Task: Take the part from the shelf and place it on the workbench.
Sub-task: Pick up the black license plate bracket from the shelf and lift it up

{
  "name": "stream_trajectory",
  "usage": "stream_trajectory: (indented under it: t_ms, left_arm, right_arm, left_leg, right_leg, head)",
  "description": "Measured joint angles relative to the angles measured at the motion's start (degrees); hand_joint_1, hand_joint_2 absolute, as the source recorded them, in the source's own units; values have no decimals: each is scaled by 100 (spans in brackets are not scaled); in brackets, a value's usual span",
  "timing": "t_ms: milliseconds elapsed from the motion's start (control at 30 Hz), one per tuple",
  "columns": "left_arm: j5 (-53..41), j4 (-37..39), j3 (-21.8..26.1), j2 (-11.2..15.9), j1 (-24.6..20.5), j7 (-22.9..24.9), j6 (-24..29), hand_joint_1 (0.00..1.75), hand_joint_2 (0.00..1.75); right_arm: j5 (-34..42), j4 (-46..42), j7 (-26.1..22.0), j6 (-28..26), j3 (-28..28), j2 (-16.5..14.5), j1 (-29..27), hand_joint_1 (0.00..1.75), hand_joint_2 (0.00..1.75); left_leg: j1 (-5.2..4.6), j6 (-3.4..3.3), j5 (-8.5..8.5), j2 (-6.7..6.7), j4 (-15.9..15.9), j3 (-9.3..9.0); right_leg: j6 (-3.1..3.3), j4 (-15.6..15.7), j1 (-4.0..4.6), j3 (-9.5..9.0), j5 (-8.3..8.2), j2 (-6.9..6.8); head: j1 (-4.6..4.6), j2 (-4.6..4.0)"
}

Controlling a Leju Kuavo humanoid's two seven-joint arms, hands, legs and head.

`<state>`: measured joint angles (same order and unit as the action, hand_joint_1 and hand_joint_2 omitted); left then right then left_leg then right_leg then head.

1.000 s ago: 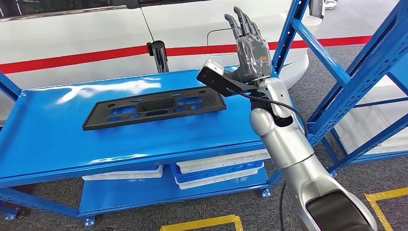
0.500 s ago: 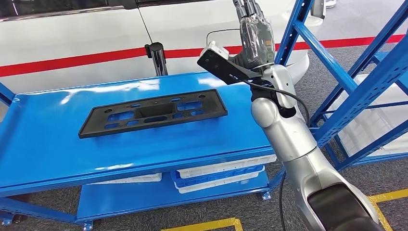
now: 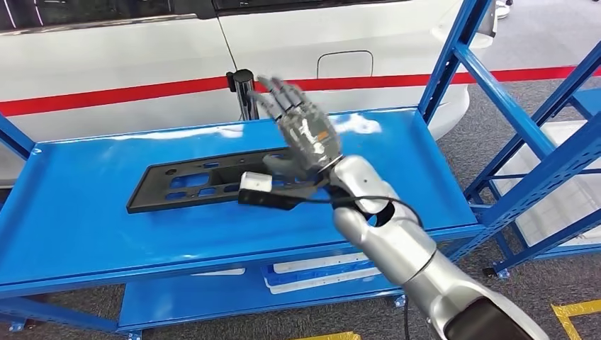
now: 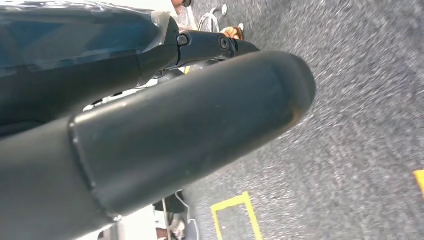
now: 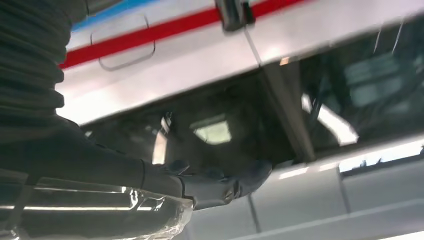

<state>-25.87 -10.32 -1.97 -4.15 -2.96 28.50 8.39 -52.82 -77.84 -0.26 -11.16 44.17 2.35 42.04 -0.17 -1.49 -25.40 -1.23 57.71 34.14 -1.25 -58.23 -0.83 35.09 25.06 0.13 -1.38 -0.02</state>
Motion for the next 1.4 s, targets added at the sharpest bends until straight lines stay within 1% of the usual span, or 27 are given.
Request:
stream_trajectory:
  t_ms: [67,100,133,167,200,233,267,300,333,367,400,433,467,500,567,600,633,700,733,900,1067,1167,1300,1333,1400]
  left_arm:
    - [33,-1,1,0,-3,3,26,0,0]
    - [48,-1,2,-5,-3,15,26,0,0]
    - [59,-1,2,-11,-3,35,21,0,0]
    - [60,0,2,-19,-3,60,15,0,0]
    - [61,0,2,-26,-1,88,5,0,0]
    - [61,0,2,-28,2,114,-4,0,0]
    - [60,0,2,-30,6,135,-14,0,0]
    - [58,0,2,-31,10,156,-26,0,0]
    - [55,0,2,-31,12,171,-35,0,0]
    - [48,0,2,-31,12,182,-45,0,0]
    - [33,0,2,-32,7,189,-55,0,0]
    - [15,0,2,-34,1,190,-64,0,0]
    - [-9,0,2,-35,-5,186,-76,0,0]
    - [-32,0,2,-36,-9,180,-87,0,0]
    - [-72,0,2,-36,-7,161,-101,0,0]
    - [-92,0,3,-38,-6,152,-104,0,0]
    - [-110,0,3,-40,-5,144,-106,0,0]
    - [-136,0,4,-44,-3,137,-110,0,0]
    - [-138,0,5,-44,-3,135,-110,0,0]
    - [-191,0,7,-46,-2,135,-112,0,0]
    - [-262,0,8,-51,5,141,-118,0,0]
    - [-312,0,10,-52,5,141,-128,0,0]
    - [-350,0,33,-54,5,141,-128,0,0]
    - [-350,0,41,-54,5,141,-128,0,0]
    - [-350,0,50,-56,5,142,-128,0,0]
  right_arm:
    - [-15,103,-1,79,273,-124,-69,0,175]
    - [-11,165,1,125,376,-192,-78,0,175]
    - [-6,238,3,174,463,-263,-82,0,175]
    - [-4,321,5,220,539,-331,-92,0,175]
    - [-4,414,9,262,613,-395,-110,0,175]
    - [-6,508,11,291,677,-444,-137,0,175]
    - [-11,592,14,307,728,-480,-169,0,175]
    - [-18,668,16,313,768,-514,-197,0,175]
    - [-30,733,22,315,795,-541,-216,0,175]
    - [-50,792,30,319,811,-569,-226,0,175]
    - [-84,857,42,324,822,-601,-230,0,175]
    - [-128,931,56,328,831,-628,-232,0,175]
    - [-179,1017,76,326,837,-657,-240,0,175]
    - [-232,1118,97,316,842,-687,-253,0,175]
    - [-332,1338,128,274,836,-736,-283,0,175]
    - [-376,1458,133,239,816,-758,-293,0,175]
    - [-415,1568,135,204,790,-771,-298,0,175]
    - [-464,1765,135,146,736,-788,-311,0,175]
    - [-475,1838,135,136,722,-790,-319,0,175]
    - [-567,2098,202,106,621,-804,-361,0,175]
    - [-761,2342,309,8,419,-806,-409,0,175]
    - [-922,2475,393,-158,250,-805,-432,0,175]
    - [-1019,2609,426,-311,9,-797,-465,0,175]
    - [-1026,2630,426,-323,-29,-796,-470,21,175]
    - [-1030,2660,426,-328,-83,-797,-477,108,175]
  left_leg:
    - [31,63,-52,11,33,0]
    - [42,103,-131,20,143,40]
    - [58,145,-262,29,364,137]
    - [76,186,-426,37,687,289]
    - [99,223,-587,41,1057,481]
    - [124,254,-688,46,1370,658]
    - [146,279,-691,55,1521,764]
    - [167,297,-586,69,1460,764]
    - [188,311,-399,88,1193,655]
    - [210,322,-183,109,801,471]
    - [214,328,-34,118,433,286]
    - [209,312,53,116,170,153]
    - [193,283,70,109,35,84]
    - [164,238,42,94,12,69]
    - [143,133,53,81,-16,45]
    - [128,103,64,75,-37,23]
    - [113,86,73,71,-53,2]
    - [59,90,67,60,-49,-14]
    - [41,82,62,58,-43,-13]
    - [16,47,49,54,-41,-9]
    - [12,35,46,54,-40,-9]
    - [14,34,45,57,-40,-12]
    - [22,34,44,61,-41,-17]
    - [25,34,44,63,-41,-20]
    - [32,34,44,64,-41,-24]
  right_leg:
    - [79,19,-27,-25,-2,2]
    - [117,30,-48,-41,0,2]
    - [146,40,-72,-60,4,1]
    - [168,40,-74,-71,15,-2]
    - [183,39,-75,-79,26,-6]
    - [191,38,-75,-86,33,-10]
    - [194,37,-77,-92,41,-13]
    - [192,36,-84,-102,49,-13]
    - [182,35,-94,-115,60,-11]
    - [163,35,-103,-134,74,-9]
    - [138,35,-94,-150,90,-6]
    - [107,36,-81,-161,104,-5]
    - [71,41,-66,-170,115,-4]
    - [33,56,-54,-179,118,-5]
    - [-52,83,-54,-199,125,-9]
    - [-62,89,-48,-214,115,-11]
    - [-49,99,-38,-231,122,-14]
    - [-7,124,-34,-270,113,-21]
    - [-5,144,-41,-282,119,-24]
    - [-27,194,-64,-308,103,-26]
    - [-62,222,-66,-316,84,-27]
    - [-68,225,-64,-315,83,-27]
    - [-120,224,-63,-316,92,-26]
    - [-127,224,-63,-316,92,-25]
    - [-127,224,-62,-317,93,-25]
  head:
    - [-4,0]
    - [-15,0]
    - [-25,0]
    - [-36,0]
    - [-45,0]
    - [-42,0]
    - [-43,0]
    - [-43,0]
    - [-43,0]
    - [-46,0]
    - [-46,0]
    - [-42,0]
    - [-39,0]
    - [-35,0]
    - [-33,0]
    - [-25,0]
    - [-17,0]
    - [-6,0]
    - [-2,0]
    - [16,0]
    - [14,0]
    - [13,0]
    - [11,0]
    - [11,0]
    - [11,0]
